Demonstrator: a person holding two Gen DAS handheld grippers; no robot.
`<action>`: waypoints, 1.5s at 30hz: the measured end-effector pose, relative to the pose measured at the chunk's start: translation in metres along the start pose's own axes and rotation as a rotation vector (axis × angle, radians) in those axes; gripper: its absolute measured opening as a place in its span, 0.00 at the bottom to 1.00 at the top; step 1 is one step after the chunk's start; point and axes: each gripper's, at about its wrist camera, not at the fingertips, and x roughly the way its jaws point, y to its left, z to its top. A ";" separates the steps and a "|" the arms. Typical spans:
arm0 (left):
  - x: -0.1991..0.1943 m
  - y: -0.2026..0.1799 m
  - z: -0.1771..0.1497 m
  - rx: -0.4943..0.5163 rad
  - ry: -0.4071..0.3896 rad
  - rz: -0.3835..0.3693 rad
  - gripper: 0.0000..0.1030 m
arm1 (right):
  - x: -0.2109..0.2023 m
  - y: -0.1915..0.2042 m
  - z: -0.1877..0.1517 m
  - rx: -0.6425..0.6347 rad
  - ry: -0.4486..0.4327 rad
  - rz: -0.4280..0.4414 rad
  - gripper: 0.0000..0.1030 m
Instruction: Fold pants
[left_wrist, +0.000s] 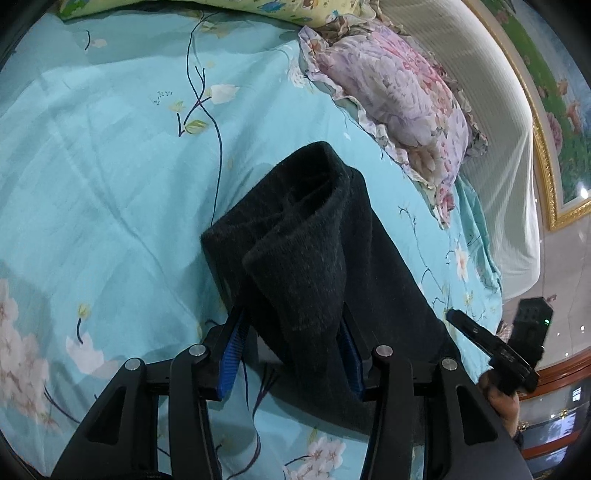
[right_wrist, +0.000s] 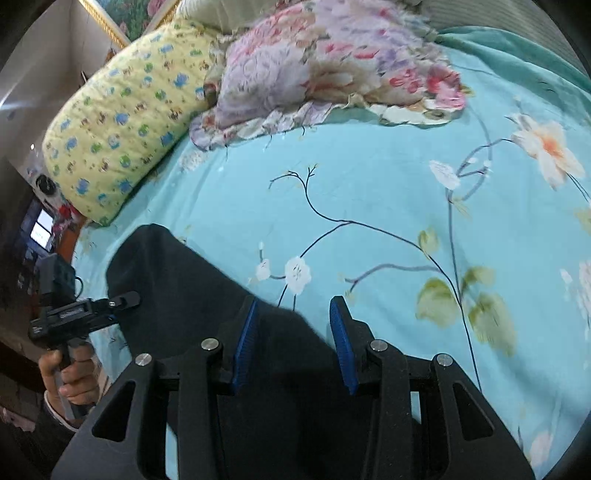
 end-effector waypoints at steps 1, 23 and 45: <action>0.000 0.000 0.001 0.001 0.000 -0.003 0.46 | 0.005 -0.001 0.002 -0.006 0.013 -0.001 0.40; -0.028 -0.052 0.003 0.246 -0.179 -0.011 0.10 | -0.011 0.039 0.013 -0.310 -0.051 -0.224 0.09; -0.039 -0.023 0.016 0.170 -0.228 0.092 0.45 | -0.027 0.019 -0.010 -0.118 -0.146 -0.266 0.47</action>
